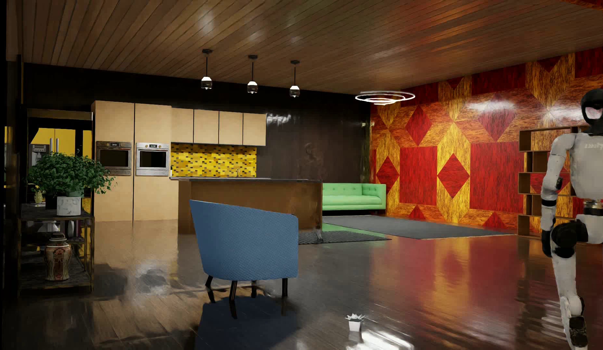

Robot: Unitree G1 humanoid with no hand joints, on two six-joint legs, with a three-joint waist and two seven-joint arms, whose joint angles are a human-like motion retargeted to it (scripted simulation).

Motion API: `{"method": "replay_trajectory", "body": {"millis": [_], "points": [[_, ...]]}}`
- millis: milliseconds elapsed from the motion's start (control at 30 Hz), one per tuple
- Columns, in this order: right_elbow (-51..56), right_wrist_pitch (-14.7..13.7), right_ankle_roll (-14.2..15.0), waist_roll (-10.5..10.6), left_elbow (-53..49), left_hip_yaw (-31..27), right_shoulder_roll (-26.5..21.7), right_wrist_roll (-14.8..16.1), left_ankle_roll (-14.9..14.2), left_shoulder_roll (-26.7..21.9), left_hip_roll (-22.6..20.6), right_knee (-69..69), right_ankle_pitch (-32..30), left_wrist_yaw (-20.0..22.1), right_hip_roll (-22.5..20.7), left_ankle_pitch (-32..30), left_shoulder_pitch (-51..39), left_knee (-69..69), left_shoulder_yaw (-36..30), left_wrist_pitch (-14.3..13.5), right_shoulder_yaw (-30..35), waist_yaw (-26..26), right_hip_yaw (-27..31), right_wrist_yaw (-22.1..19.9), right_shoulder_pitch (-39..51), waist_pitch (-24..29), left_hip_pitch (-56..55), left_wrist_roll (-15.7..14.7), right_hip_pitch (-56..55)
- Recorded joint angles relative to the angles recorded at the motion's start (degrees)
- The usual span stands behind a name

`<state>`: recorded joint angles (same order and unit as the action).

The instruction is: Go to the counter

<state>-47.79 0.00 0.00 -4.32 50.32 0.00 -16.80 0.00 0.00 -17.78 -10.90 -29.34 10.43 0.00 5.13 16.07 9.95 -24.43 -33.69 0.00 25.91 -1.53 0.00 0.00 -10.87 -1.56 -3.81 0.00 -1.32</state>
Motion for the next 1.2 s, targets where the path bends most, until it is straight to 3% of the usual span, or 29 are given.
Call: {"method": "replay_trajectory", "body": {"millis": [133, 233, 300, 367, 533, 633, 700, 767, 833, 867, 933, 1000, 1033, 1100, 1133, 1167, 1200], "points": [[-0.14, 0.0, 0.0, 0.36, -0.91, 0.0, -0.63, 0.0, 0.0, 0.41, -0.77, -3.59, 4.3, 0.0, -0.8, -2.37, 0.08, -0.68, -1.81, 0.0, -0.09, -0.65, 0.0, 0.0, -1.7, 1.12, -0.31, 0.0, -3.69], [-1.2, 0.0, 0.0, -0.34, -3.2, 0.0, -0.89, 0.0, 0.0, -1.85, -1.5, -19.16, 5.26, 0.0, 0.09, 0.56, -0.22, -0.5, -3.98, 0.0, 0.72, -2.51, 0.0, 0.0, -3.41, 4.36, 4.27, 0.0, -12.29], [-1.64, 0.0, 0.0, 0.72, -4.47, 0.0, -1.11, 0.0, 0.0, -2.8, 0.08, -23.99, 5.12, 0.0, -0.23, 2.94, -1.2, 0.13, -4.4, 0.0, 1.14, -6.17, 0.0, 0.0, -5.03, 4.99, 6.84, 0.0, -17.96], [-2.75, 0.0, 0.0, 2.08, -3.77, 0.0, -1.92, 0.0, 0.0, -2.32, 1.16, -20.18, 2.54, 0.0, -0.23, 5.69, -3.17, 1.06, -3.4, 0.0, 1.55, -8.93, 0.0, 0.0, -6.33, 5.46, 9.44, 0.0, -23.27], [-8.94, 0.0, 0.0, 2.43, -2.12, 0.0, -2.2, 0.0, 0.0, -2.0, 1.96, -10.01, -3.65, 0.0, 0.84, 13.7, -7.04, 2.18, -2.26, 0.0, 1.37, -12.4, 0.0, 0.0, -7.64, 7.2, 20.27, 0.0, -31.42], [-10.27, 0.0, 0.0, 3.55, -0.66, 0.0, -2.37, 0.0, 0.0, -2.04, 4.38, -15.91, -1.5, 0.0, 0.36, 8.71, -5.95, 0.77, -4.48, 0.0, 1.62, -16.32, 0.0, 0.0, -7.75, 6.05, 23.27, 0.0, -33.88], [-10.53, 0.0, 0.0, 4.68, 1.09, 0.0, -2.67, 0.0, 0.0, -1.57, 6.48, -21.33, 2.51, 0.0, -1.05, -3.91, -3.64, -7.24, -6.53, 0.0, 2.52, -17.03, 0.0, 0.0, -7.73, 5.47, 21.87, 0.0, -31.74], [-10.36, 0.0, 0.0, 4.23, 1.63, 0.0, -2.12, 0.0, 0.0, -1.57, 7.9, -21.92, 6.8, 0.0, -2.65, -19.69, -1.09, -27.22, -7.24, 0.0, 2.13, -14.87, 0.0, 0.0, -6.84, 5.61, 12.61, 0.0, -26.05], [-7.87, 0.0, 0.0, 3.7, 1.14, 0.0, -1.69, 0.0, 0.0, -1.9, 8.22, -18.4, 9.35, 0.0, -5.21, -21.05, 0.97, -47.38, -6.93, 0.0, 1.96, -8.74, 0.0, 0.0, -5.43, 7.74, 0.98, 0.0, -17.25], [-6.29, 0.0, 0.0, 2.68, 1.66, 0.0, -1.89, 0.0, 0.0, -1.86, 7.19, -15.49, 9.78, 0.0, -4.9, -20.57, 1.98, -50.62, -6.67, 0.0, 2.17, -5.6, 0.0, 0.0, -4.83, 7.99, -4.67, 0.0, -12.27], [-2.5, 0.0, 0.0, 1.16, 0.45, 0.0, -1.98, 0.0, 0.0, -1.81, 5.8, -8.32, 9.25, 0.0, -4.7, -24.6, 4.59, -40.61, -3.05, 0.0, 1.49, 1.93, 0.0, 0.0, -3.58, 8.64, -13.91, 0.0, -2.38], [1.19, 0.0, 0.0, 0.31, -0.28, 0.0, -3.42, 0.0, 0.0, -2.91, 4.6, -1.91, 8.9, 0.0, -4.02, -28.14, 6.17, -19.74, -4.57, 0.0, 1.19, 6.64, 0.0, 0.0, -1.68, 8.61, -19.59, 0.0, 6.65], [2.97, 0.0, 0.0, 0.25, -0.41, 0.0, -4.14, 0.0, 0.0, -2.89, 4.44, 0.79, 9.65, 0.0, -3.96, -25.2, 6.85, -8.27, -3.58, 0.0, 0.84, 8.78, 0.0, 0.0, -0.57, 8.39, -21.61, 0.0, 10.83], [4.36, 0.0, 0.0, 0.3, -0.35, 0.0, -5.16, 0.0, 0.0, -3.08, 4.91, 1.25, 11.56, 0.0, -3.5, -4.76, 7.98, -1.05, -4.72, 0.0, 0.17, 10.77, 0.0, 0.0, 1.74, 7.02, -24.39, 0.0, 15.82], [4.14, 0.0, 0.0, 0.02, 0.12, 0.0, -5.15, 0.0, 0.0, -3.12, 4.97, 0.44, 11.61, 0.0, -3.13, -4.7, 8.23, -1.42, -5.3, 0.0, -0.71, 12.23, 0.0, 0.0, 2.35, 6.94, -25.55, 0.0, 17.52], [3.83, 0.0, 0.0, -0.23, 0.17, 0.0, -5.05, 0.0, 0.0, -3.35, 4.94, -0.22, 11.45, 0.0, -2.77, -15.94, 8.63, -3.43, -5.48, 0.0, -1.91, 13.71, 0.0, 0.0, 2.48, 6.91, -27.58, 0.0, 19.69], [2.69, 0.0, 0.0, -1.69, 0.93, 0.0, -4.11, 0.0, 0.0, -3.19, 3.7, -4.59, 4.66, 0.0, -1.28, -25.41, 8.47, -7.73, -6.06, 0.0, -2.66, 13.77, 0.0, 0.0, 1.69, 6.51, -28.86, 0.0, 18.81]]}}
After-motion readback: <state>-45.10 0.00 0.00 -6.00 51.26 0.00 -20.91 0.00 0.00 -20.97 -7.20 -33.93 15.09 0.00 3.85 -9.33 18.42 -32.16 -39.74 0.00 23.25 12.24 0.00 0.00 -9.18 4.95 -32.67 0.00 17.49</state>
